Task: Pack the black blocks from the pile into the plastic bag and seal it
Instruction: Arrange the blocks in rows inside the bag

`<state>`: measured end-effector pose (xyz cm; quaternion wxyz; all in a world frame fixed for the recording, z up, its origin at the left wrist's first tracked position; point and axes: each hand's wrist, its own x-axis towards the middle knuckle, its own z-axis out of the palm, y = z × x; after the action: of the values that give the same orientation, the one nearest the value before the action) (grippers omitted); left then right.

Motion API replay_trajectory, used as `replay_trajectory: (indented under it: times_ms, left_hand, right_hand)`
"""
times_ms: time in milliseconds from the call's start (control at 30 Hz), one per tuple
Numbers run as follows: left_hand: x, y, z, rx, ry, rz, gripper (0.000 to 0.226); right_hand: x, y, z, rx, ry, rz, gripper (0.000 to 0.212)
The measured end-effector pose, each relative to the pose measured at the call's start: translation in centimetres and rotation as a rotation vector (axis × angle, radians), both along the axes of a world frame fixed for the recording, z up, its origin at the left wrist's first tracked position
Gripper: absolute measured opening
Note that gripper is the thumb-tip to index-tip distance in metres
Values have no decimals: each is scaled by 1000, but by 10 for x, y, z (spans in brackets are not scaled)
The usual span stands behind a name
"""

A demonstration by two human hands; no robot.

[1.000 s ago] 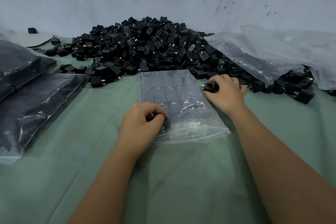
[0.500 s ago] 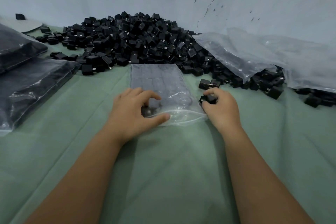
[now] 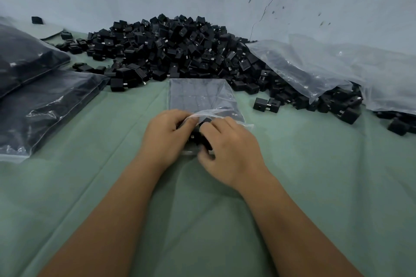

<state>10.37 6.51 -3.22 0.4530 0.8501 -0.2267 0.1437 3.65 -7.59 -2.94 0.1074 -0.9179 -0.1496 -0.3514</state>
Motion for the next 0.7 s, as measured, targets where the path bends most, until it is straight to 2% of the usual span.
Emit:
replay_trajectory:
  times_ms: [133, 267, 400, 567, 700]
  left_hand:
    - [-1, -2, 0, -42, 17, 17, 31]
    - [-4, -3, 2, -44, 8, 43, 49]
    - [-5, -3, 2, -16, -21, 39, 37]
    - [-13, -8, 8, 230, -275, 74, 24]
    - [-18, -19, 9, 436, -354, 60, 20]
  right_hand:
    - [2, -7, -2, -60, 131, -127, 22]
    - [4, -11, -2, -52, 168, -209, 21]
    - [5, -13, -3, 24, 263, -204, 22]
    - [13, -10, -2, 15, 274, -217, 24]
    - [15, -12, 0, 32, 308, -153, 25]
